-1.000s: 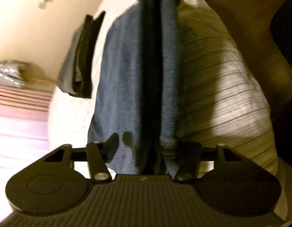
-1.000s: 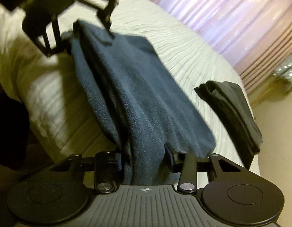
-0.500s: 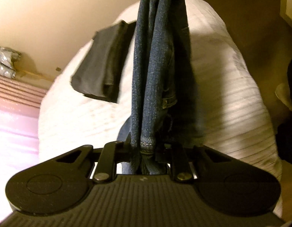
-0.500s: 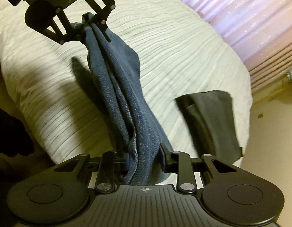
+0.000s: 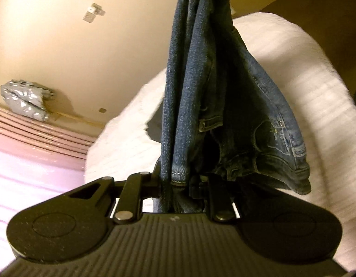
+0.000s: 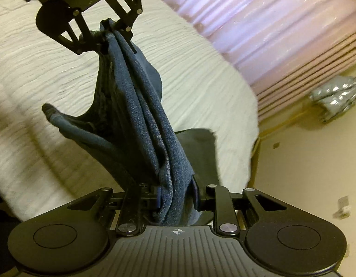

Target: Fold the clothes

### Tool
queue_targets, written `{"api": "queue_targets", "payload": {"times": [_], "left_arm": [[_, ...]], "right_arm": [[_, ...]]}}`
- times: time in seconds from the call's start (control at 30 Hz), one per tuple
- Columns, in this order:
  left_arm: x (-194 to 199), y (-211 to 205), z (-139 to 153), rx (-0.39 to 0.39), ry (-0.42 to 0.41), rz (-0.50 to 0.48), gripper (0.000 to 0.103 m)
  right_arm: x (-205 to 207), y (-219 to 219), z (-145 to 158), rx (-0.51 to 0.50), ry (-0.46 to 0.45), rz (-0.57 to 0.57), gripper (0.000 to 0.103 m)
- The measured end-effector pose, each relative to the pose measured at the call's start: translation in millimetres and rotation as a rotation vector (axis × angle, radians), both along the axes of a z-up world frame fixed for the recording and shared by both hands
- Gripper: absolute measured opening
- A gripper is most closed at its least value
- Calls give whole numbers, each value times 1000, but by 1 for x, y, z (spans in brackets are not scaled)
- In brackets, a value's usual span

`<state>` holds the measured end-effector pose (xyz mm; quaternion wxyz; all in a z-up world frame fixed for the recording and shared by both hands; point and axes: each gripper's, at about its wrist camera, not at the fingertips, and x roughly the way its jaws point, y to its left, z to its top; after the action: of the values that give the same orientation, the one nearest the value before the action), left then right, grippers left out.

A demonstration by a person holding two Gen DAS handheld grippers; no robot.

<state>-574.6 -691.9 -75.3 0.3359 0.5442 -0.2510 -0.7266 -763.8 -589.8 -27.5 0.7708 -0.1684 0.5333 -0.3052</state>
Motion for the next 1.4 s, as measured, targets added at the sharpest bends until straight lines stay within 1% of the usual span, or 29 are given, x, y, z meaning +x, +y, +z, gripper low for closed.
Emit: {"api": "queue_targets", "payload": {"times": [0.13, 0.3, 0.37, 0.47, 0.53, 0.67, 0.7, 0.73, 0.77, 0.8, 0.87, 0.93, 0.97, 1.03, 1.1, 1.13, 1.17, 1.2, 1.23, 1.27, 1.3, 1.37, 1.4], "left_arm": [[-10, -22, 11, -27, -2, 47, 17], [-22, -43, 16, -16, -10, 117, 17], [-24, -45, 18, -6, -14, 138, 17], [-23, -37, 14, 0, -26, 146, 17], [-19, -26, 14, 7, -37, 142, 17], [-6, 8, 5, 12, -71, 123, 17], [-3, 18, -2, 15, -76, 120, 17], [-1, 27, -16, 27, -77, 119, 17], [0, 36, -33, 43, -76, 118, 16], [2, 45, -50, 58, -76, 117, 16], [-4, 61, -101, 132, -88, 113, 16], [-13, 77, -149, 203, -114, 99, 16], [-18, 85, -168, 239, -119, 96, 16], [-25, 99, -187, 289, -104, 102, 16], [-28, 105, -189, 311, -73, 126, 16], [-30, 105, -186, 320, -54, 146, 16], [-30, 100, -183, 324, -44, 162, 16], [-30, 92, -178, 326, -38, 177, 16], [-29, 76, -172, 334, -25, 196, 16], [-28, 64, -165, 342, -10, 213, 16], [-29, 59, -161, 335, -15, 215, 17], [-32, 52, -154, 309, -41, 208, 17], [-33, 48, -151, 296, -54, 202, 17]], "right_arm": [[-8, -28, 16, -51, -20, 33, 23], [-21, -66, 27, -36, -37, 108, 23], [-28, -72, 30, -38, -39, 130, 23], [-31, -82, 31, -22, -46, 157, 23], [-33, -82, 29, -2, -52, 158, 23], [-25, -59, 25, 52, -77, 150, 23], [-25, -49, 20, 67, -86, 140, 23], [-24, -38, 16, 82, -94, 130, 23], [-23, -29, 8, 101, -101, 115, 23], [-23, -17, -7, 119, -98, 102, 23], [-21, -1, -46, 151, -90, 80, 23], [-26, 11, -96, 224, -55, 40, 23], [-28, 17, -122, 261, -37, 19, 23], [-35, 30, -161, 332, -12, -16, 23], [-42, 45, -179, 362, 1, -49, 25], [-42, 46, -182, 362, 10, -61, 35], [-46, 48, -182, 377, -2, -70, 49], [-50, 50, -182, 393, -15, -78, 55], [-54, 55, -178, 408, -45, -82, 58], [-55, 57, -175, 406, -64, -78, 59], [-57, 60, -172, 405, -84, -74, 60], [-59, 60, -167, 392, -107, -67, 60], [-58, 51, -166, 393, -139, -83, 60]]}}
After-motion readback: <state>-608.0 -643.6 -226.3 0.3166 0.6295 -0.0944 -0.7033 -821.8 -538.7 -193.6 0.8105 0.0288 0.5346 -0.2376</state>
